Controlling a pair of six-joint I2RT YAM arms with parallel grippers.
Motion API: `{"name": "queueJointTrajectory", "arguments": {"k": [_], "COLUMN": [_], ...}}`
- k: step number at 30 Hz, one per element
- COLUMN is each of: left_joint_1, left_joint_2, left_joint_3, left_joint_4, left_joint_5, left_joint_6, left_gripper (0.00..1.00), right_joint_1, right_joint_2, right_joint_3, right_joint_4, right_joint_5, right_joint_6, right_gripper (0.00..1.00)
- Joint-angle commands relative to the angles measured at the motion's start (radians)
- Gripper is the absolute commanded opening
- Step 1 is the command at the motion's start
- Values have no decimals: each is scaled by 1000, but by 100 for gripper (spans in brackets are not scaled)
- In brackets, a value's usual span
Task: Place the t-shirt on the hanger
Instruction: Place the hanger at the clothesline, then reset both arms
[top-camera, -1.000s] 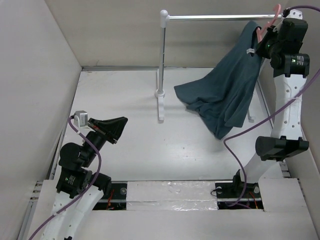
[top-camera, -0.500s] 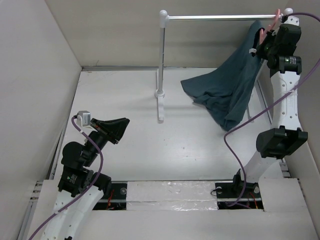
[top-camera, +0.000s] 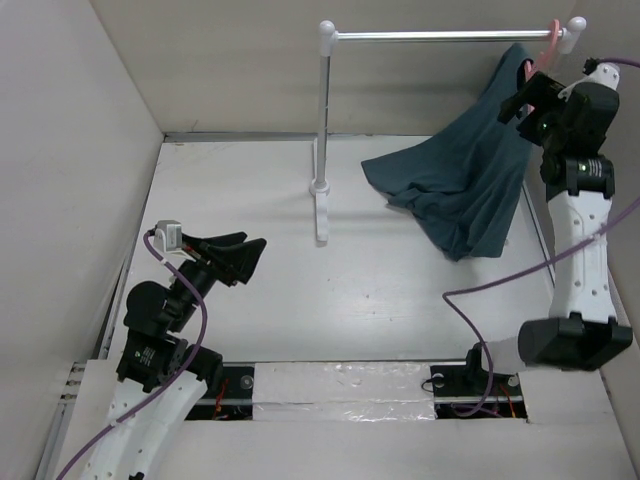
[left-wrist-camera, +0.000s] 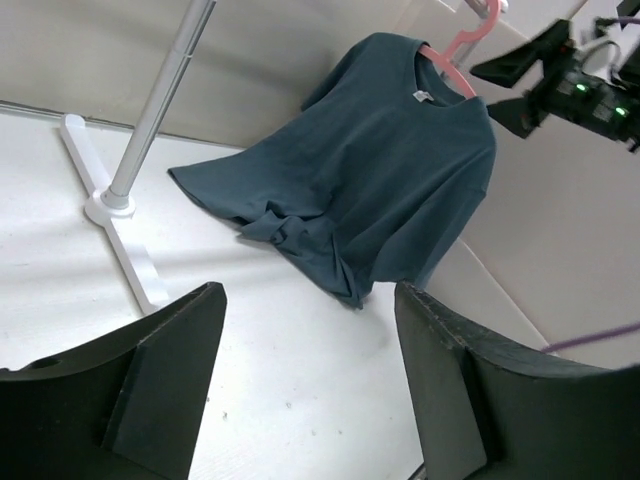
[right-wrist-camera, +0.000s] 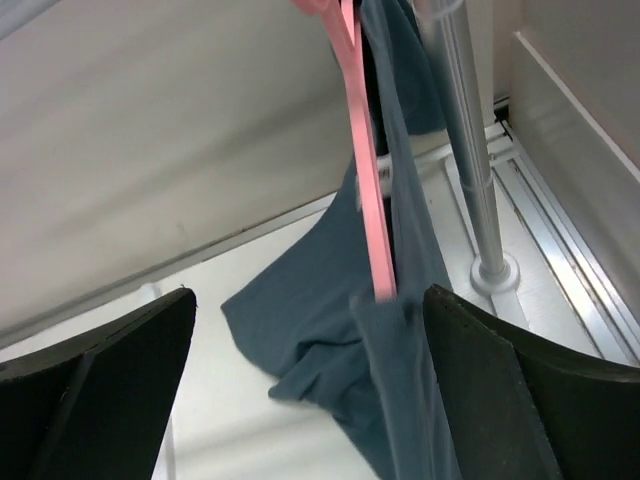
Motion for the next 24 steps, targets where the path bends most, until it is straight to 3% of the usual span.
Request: {"name": "queueJointTrajectory", "arguments": {"k": [1, 6, 11, 18, 24], "left_joint_1": [-6, -6, -6, -6, -6], "left_joint_2": [17, 54, 77, 67, 10], "left_joint_3": [33, 56, 91, 138, 152], "left_joint_4": [36, 35, 2, -79, -139], "left_joint_5": [-11, -11, -38, -94, -134], "left_joint_6": [12, 9, 12, 42, 86], "left_gripper": [65, 82, 86, 89, 89], "right_joint_1": [40, 137, 297, 533, 737], "right_joint_2": [-230, -495, -662, -783, -902], "right_joint_3": [-118, -415, -716, -833, -920], "right_joint_4": [177, 396, 622, 579, 518], "right_joint_5": [-4, -136, -325, -468, -428], "right_joint_6": [64, 156, 218, 111, 54], "right_gripper": [100, 100, 100, 100, 100]}}
